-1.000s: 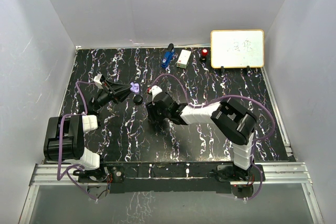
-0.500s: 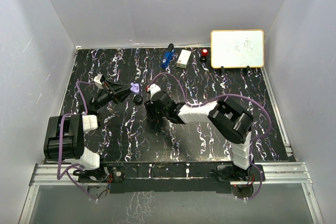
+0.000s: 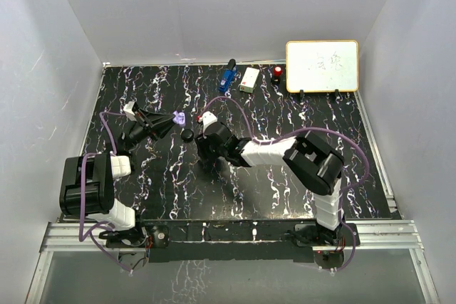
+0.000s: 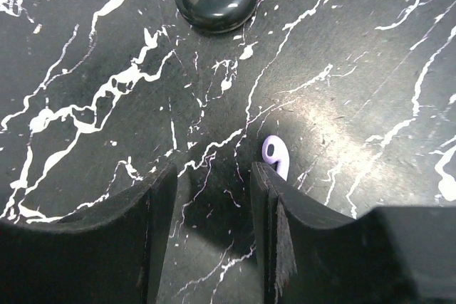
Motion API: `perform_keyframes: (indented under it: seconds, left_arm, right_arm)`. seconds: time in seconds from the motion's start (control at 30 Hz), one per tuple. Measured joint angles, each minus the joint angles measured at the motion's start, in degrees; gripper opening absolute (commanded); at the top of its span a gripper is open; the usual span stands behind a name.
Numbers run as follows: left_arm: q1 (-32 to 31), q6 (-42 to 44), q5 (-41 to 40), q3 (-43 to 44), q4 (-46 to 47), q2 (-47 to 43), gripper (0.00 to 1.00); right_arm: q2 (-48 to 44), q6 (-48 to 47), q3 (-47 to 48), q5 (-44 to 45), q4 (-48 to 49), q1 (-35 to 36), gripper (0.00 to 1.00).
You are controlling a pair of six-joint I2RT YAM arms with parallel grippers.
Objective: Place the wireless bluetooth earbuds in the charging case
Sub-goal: Pick up the earbud from the center of the board.
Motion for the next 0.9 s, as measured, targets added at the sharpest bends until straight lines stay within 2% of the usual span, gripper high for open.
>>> perform_keyframes:
  seconds: [0.3, 0.47, 0.9]
  left_arm:
    - [1.4, -0.7, 0.5, 0.0, 1.0, 0.0, 0.00]
    - [1.5, -1.0, 1.0, 0.0, 1.0, 0.0, 0.00]
    - [2.1, -1.0, 1.5, -0.1, 1.0, -0.4, 0.00]
  right_arm:
    - [-8.4, -3.4, 0.7, 3.0, -2.2, 0.0, 0.46]
    - [-6.7, -5.4, 4.2, 4.8, -6.5, -0.2, 0.44]
    - [-1.0, -7.8, 6.3, 5.4, -13.7, -1.2, 0.40]
